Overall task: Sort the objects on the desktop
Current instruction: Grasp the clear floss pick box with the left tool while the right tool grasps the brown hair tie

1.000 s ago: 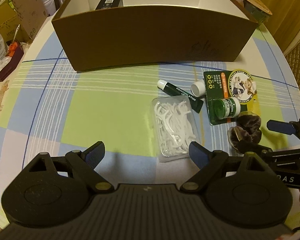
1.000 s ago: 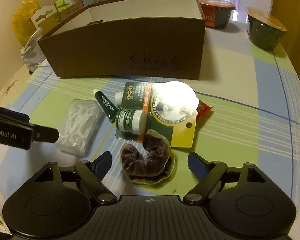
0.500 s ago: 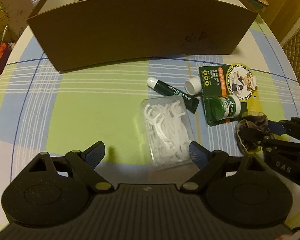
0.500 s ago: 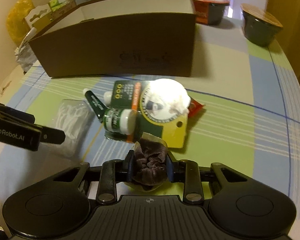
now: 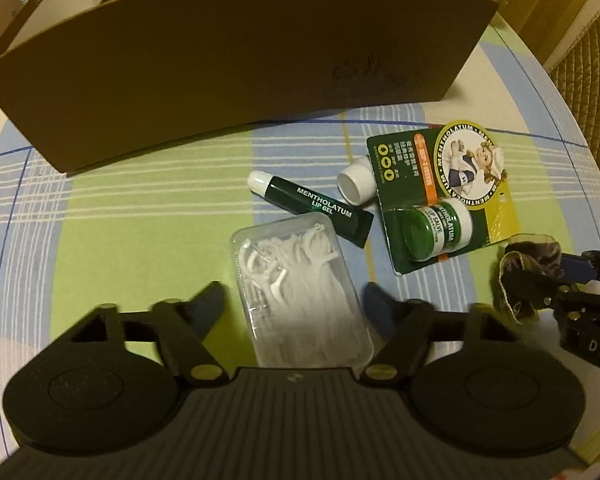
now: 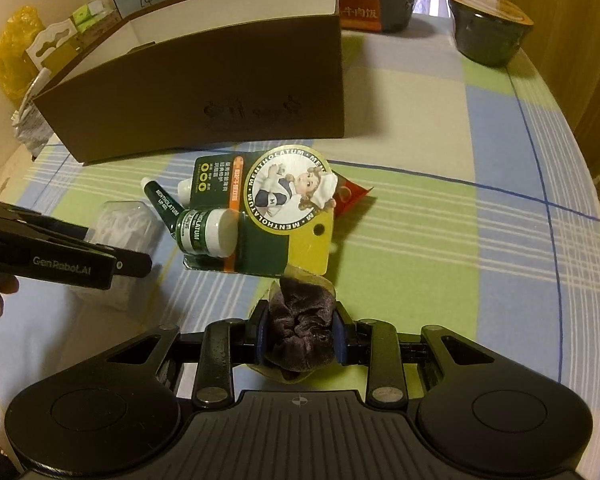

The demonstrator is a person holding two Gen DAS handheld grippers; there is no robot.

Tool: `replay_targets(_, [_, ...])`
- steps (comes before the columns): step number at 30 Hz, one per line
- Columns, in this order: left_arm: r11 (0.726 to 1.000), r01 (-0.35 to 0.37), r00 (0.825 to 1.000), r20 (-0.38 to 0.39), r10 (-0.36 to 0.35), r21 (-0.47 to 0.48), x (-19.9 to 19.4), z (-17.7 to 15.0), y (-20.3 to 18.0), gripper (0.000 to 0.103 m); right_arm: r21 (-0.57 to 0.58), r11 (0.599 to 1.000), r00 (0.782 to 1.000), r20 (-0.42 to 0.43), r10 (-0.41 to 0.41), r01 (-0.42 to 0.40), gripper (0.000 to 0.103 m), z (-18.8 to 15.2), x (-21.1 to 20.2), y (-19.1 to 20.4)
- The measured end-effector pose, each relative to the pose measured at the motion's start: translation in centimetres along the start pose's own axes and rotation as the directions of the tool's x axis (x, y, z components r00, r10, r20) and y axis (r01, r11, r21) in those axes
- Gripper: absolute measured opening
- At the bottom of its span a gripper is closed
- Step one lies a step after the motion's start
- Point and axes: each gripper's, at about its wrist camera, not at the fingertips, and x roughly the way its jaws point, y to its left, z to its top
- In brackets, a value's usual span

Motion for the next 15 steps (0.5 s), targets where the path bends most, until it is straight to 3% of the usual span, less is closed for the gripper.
replay_targets(6, [0.999, 0.008, 1.0, 0.022, -0.008, 0.036, -0.3, -0.6, 0.3, 0.052, -0.015, 1.0, 1.0, -0.007, 0.005, -0.005, 0.028, 0.1, -0.1, 0.3])
replay_targets(15, [1.0, 0.017, 1.0, 0.015, -0.017, 0.01, -1.3, -2.1, 1.6, 0.052, -0.015, 0.999, 0.999, -0.02, 0.029, -0.03, 0.027, 0.3, -0.8, 0.6])
